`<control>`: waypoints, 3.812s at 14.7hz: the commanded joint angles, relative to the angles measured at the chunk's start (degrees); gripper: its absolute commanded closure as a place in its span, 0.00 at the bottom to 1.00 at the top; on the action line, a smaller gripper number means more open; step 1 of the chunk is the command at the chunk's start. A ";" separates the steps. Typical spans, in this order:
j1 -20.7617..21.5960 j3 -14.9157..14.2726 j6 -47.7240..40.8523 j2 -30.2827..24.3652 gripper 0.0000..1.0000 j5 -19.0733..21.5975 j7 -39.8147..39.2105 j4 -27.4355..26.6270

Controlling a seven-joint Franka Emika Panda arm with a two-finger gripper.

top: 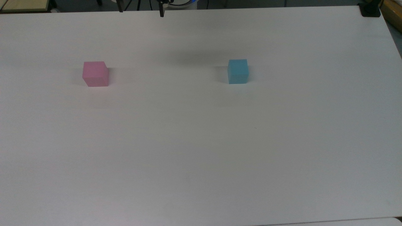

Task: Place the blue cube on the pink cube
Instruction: 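Move the gripper toward the light-blue cube, then lower the open gripper around the light-blue cube and close it, then lift the light-blue cube and carry it toward the pink cube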

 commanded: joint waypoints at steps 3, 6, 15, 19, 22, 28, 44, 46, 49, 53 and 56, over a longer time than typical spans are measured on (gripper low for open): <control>4.19 0.40 0.15 -2.66 0.00 0.91 1.06 -3.29; 11.12 0.49 -2.04 -3.46 0.00 0.91 8.58 -4.44; 24.68 0.40 -0.74 -7.94 0.00 2.66 18.29 -12.43; 24.86 0.49 11.79 -7.25 0.00 4.69 18.38 -21.72; 26.88 0.40 18.93 -4.88 0.00 4.52 18.29 -26.40; 27.06 0.40 31.33 3.90 0.00 3.12 18.29 -31.77; 26.27 0.31 40.56 9.72 0.42 -1.55 18.29 -34.41; 26.27 0.31 40.57 9.63 0.74 -1.64 18.29 -34.41; 26.36 0.31 39.87 9.28 0.85 -1.64 18.12 -34.41; 25.48 -0.04 30.42 5.17 0.85 -1.64 17.24 -30.03; 24.61 -0.22 16.72 0.15 0.85 -1.64 14.87 -22.58</control>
